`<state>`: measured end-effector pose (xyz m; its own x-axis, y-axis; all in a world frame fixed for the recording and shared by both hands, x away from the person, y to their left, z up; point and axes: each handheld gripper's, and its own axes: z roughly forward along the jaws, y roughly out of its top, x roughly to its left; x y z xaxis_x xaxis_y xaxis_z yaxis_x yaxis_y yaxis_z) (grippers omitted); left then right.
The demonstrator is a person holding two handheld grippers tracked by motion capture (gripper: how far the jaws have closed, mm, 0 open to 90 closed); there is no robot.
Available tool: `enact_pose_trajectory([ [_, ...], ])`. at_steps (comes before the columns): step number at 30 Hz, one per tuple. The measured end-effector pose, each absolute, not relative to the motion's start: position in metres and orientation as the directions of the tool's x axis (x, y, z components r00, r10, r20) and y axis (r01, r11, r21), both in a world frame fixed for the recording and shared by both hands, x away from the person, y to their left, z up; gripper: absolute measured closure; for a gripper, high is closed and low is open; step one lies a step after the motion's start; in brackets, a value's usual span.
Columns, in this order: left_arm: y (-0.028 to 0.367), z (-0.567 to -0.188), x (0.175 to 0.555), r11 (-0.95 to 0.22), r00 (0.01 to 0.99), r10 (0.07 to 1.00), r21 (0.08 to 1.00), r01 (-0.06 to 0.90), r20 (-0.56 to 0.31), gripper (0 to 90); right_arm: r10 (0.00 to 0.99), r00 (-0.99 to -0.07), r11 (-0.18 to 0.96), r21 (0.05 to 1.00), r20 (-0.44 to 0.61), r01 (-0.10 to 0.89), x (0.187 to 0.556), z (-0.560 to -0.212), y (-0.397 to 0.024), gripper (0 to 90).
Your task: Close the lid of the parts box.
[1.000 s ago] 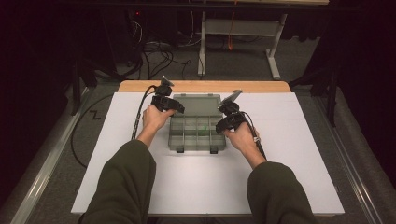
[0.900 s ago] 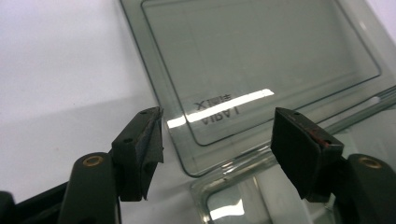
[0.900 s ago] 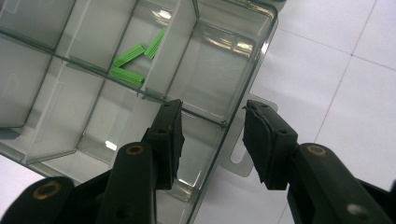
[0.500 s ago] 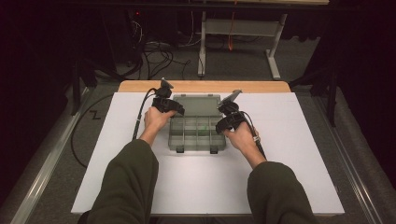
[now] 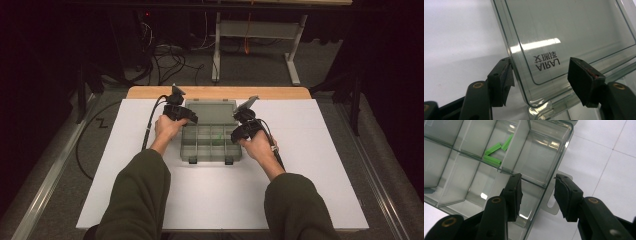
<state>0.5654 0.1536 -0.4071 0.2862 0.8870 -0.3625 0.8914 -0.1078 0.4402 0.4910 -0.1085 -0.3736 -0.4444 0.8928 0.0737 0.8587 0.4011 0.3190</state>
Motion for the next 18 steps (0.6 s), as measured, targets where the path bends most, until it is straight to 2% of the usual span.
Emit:
enact_pose_trajectory([
  [15,0.155,-0.390,0.555,-0.160,0.351,0.889,0.517,0.841,-0.295,44.5,0.893,-0.445,0.403,0.319,0.068,0.858,0.491,-0.373,-0.108,59.6],
  [18,0.154,-0.386,0.551,-0.189,0.371,0.892,0.531,0.826,-0.259,46.4,0.893,-0.444,0.403,0.319,0.067,0.858,0.491,-0.373,-0.108,59.6],
])
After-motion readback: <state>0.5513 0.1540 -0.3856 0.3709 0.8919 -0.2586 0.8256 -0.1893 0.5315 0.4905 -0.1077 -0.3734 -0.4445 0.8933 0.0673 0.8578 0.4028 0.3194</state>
